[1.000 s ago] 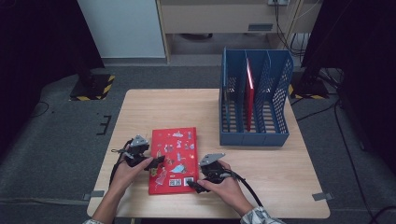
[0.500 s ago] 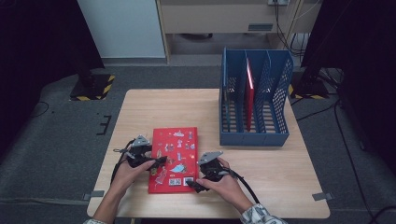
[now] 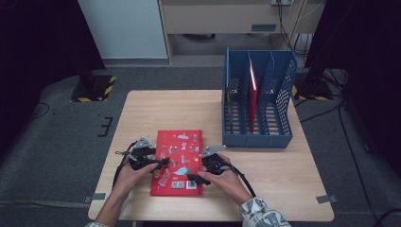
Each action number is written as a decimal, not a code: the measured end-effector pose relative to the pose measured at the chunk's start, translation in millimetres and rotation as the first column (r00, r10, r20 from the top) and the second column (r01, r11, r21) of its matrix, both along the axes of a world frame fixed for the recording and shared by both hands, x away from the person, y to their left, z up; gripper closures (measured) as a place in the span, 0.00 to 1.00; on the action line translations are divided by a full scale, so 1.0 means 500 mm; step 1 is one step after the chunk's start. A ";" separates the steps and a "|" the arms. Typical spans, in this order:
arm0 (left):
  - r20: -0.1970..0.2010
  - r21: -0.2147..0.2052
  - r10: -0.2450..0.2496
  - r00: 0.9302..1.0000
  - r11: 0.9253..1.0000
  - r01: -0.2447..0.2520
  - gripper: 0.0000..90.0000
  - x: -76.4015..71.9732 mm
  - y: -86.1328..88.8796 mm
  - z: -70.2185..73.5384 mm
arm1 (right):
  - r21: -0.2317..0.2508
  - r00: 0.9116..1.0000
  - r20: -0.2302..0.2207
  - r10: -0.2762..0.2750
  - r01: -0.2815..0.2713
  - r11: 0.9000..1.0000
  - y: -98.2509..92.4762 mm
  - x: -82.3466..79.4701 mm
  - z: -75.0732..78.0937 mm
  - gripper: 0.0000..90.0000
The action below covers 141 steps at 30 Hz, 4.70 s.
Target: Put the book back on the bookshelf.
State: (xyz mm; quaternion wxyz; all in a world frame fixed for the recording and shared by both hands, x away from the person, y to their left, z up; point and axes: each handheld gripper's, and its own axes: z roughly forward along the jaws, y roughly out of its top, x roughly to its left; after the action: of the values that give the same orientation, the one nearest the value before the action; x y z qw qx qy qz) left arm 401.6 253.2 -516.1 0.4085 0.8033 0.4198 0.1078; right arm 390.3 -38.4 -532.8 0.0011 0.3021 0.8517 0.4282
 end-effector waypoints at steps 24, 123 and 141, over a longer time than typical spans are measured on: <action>0.051 -0.035 0.030 0.998 0.999 -0.028 0.32 -0.007 0.012 0.071 | -0.050 0.999 0.036 -0.014 0.016 0.999 0.018 0.027 0.080 0.19; 0.221 -0.003 0.120 0.968 0.993 -0.122 0.62 0.050 0.040 0.229 | -0.033 0.952 0.260 -0.160 0.175 0.984 0.061 0.144 0.242 0.54; 0.239 -0.003 0.122 0.963 0.992 -0.125 0.59 0.039 0.034 0.229 | -0.036 0.949 0.282 -0.141 0.157 0.987 0.058 0.125 0.232 0.60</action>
State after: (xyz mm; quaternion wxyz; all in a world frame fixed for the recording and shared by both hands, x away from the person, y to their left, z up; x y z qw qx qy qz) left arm 421.2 269.9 -401.7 0.4437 0.7592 0.4162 0.2313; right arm 452.7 -9.5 -416.7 0.1620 0.3019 0.8299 0.4404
